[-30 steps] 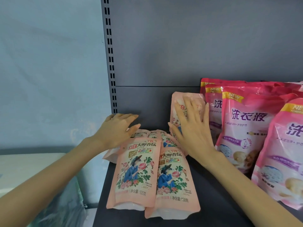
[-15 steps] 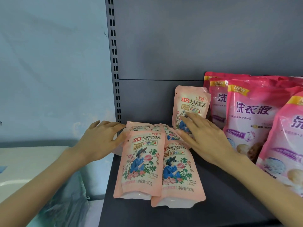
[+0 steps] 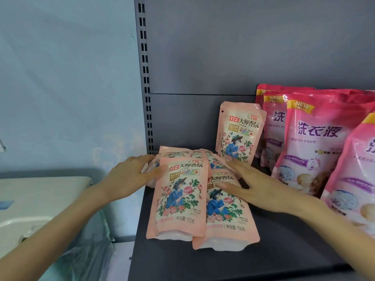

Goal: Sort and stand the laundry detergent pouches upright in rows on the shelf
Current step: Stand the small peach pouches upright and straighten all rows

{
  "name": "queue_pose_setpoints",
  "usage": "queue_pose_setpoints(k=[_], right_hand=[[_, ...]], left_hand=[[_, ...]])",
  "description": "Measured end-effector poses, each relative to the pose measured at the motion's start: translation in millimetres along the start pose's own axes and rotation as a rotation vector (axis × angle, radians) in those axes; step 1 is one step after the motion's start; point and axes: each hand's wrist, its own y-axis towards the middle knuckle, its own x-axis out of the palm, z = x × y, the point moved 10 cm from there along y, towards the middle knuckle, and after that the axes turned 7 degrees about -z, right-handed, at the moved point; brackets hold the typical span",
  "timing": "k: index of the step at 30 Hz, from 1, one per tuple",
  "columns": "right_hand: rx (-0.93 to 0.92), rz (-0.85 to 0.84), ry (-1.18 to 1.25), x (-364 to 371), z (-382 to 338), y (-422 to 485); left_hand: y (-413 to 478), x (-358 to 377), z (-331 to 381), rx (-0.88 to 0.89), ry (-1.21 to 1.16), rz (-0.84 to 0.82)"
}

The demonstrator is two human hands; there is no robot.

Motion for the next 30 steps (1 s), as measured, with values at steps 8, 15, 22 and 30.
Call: queue_pose_setpoints(k=[8, 15, 22, 30], right_hand=[[0.221, 0.089, 0.12, 1, 20, -12], [0.199, 0.145, 0.099, -7, 13, -10], [0.061, 0.186, 0.076, -33, -13, 32], [0.177, 0.045, 0.198, -21, -10, 101]], left_hand=[[9, 5, -9, 0.091, -0.413, 0.097], [23, 8, -16, 0.062, -0.518, 0.102], [56, 3, -34, -0.121, -0.335, 0.055], [92, 9, -31, -0.159, -0.298, -0.06]])
